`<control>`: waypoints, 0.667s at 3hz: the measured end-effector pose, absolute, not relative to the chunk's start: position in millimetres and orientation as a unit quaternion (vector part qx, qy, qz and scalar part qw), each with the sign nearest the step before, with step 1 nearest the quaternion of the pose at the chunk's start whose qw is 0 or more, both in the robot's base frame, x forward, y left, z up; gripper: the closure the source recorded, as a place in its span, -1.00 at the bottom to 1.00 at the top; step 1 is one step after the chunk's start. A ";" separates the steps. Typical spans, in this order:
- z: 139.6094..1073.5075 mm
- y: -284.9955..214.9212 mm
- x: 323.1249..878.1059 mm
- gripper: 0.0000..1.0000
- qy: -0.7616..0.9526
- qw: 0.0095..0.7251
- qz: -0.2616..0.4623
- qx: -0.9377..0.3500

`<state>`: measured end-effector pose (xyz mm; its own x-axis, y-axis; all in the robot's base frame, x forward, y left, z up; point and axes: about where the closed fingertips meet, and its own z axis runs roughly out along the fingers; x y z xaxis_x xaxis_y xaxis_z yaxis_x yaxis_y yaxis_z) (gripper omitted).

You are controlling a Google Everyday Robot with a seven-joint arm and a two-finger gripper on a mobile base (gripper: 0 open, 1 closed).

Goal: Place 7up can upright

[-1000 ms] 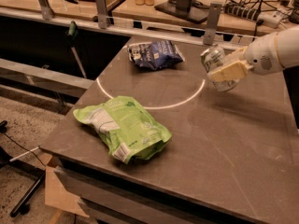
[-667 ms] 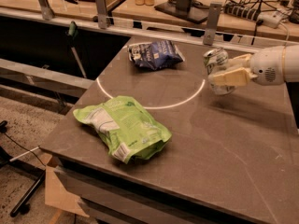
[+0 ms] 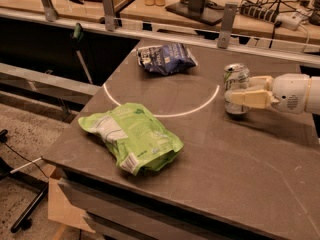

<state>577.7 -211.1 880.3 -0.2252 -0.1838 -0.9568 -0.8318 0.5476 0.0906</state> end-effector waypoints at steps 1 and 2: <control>864.1 -214.5 567.3 0.25 0.705 0.526 0.345 -0.328; 862.8 -215.4 565.5 -0.25 0.703 0.528 0.349 -0.324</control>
Offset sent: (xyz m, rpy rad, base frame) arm -0.0259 -0.0194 -0.0348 0.2007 -0.0072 -0.0288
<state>565.5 -215.4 862.8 -0.2321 -0.0856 -0.9689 -0.8239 0.5467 0.1491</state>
